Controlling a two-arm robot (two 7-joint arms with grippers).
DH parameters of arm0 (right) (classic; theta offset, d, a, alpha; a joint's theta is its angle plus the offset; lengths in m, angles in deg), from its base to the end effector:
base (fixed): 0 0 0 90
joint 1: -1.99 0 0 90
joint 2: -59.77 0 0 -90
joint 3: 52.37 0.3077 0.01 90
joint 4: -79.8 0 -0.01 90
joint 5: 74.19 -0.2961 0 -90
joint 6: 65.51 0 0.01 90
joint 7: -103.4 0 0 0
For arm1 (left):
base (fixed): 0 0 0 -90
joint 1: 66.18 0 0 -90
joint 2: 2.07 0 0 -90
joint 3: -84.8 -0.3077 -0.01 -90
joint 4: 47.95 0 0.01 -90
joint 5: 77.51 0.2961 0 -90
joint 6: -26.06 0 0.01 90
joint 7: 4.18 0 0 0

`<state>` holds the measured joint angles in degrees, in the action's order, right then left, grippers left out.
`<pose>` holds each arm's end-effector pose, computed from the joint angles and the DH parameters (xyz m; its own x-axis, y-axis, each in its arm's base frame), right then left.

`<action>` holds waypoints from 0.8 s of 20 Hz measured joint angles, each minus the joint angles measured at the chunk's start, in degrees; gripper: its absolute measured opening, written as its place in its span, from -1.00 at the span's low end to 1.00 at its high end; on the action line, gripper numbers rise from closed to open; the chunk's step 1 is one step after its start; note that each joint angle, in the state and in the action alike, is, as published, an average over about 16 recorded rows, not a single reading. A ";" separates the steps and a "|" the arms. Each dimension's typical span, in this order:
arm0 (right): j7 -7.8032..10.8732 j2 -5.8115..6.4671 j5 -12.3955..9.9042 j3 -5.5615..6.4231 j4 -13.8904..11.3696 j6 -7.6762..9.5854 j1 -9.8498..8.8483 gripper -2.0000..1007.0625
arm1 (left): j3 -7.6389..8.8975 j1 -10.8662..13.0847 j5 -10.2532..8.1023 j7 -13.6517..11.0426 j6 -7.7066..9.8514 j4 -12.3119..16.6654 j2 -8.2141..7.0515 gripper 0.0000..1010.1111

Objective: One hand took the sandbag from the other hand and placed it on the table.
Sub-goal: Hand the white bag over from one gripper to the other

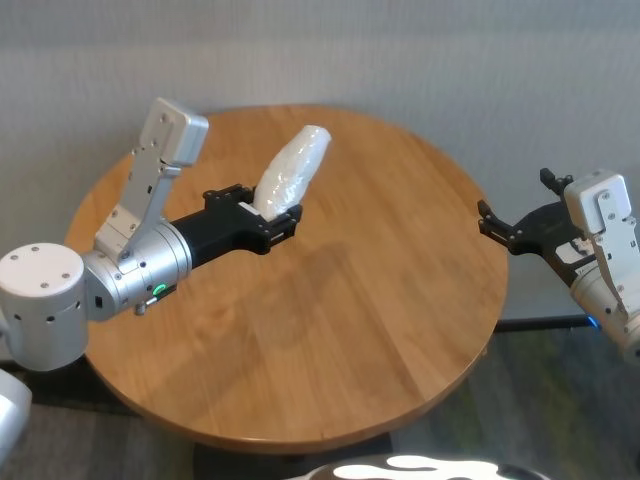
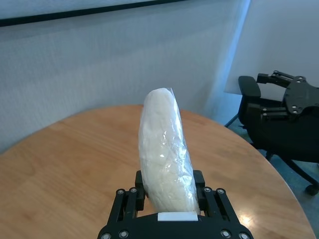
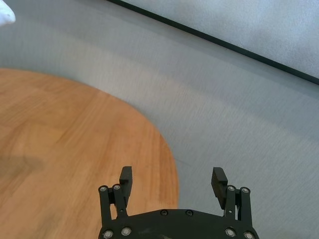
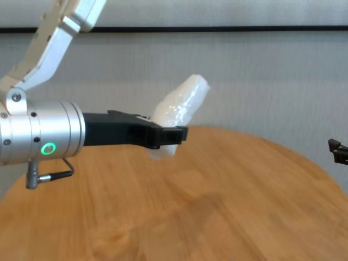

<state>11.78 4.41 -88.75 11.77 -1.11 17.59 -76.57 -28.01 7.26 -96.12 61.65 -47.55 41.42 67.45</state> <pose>0.3490 -0.0960 -0.3140 0.2922 -0.8804 0.3735 0.9553 0.2874 -0.0700 0.3772 -0.0021 -0.2492 0.6978 0.7154 0.0353 -0.7073 0.6804 0.1917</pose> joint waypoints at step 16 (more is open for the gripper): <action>0.00 0.00 0.00 0.00 0.00 0.00 0.00 0.99 | -1.38 -1.20 -3.86 -2.96 -1.46 2.53 -1.55 0.18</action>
<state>11.78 4.41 -88.75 11.77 -1.11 17.59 -76.57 -29.39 6.06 -99.98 58.69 -49.01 43.95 65.90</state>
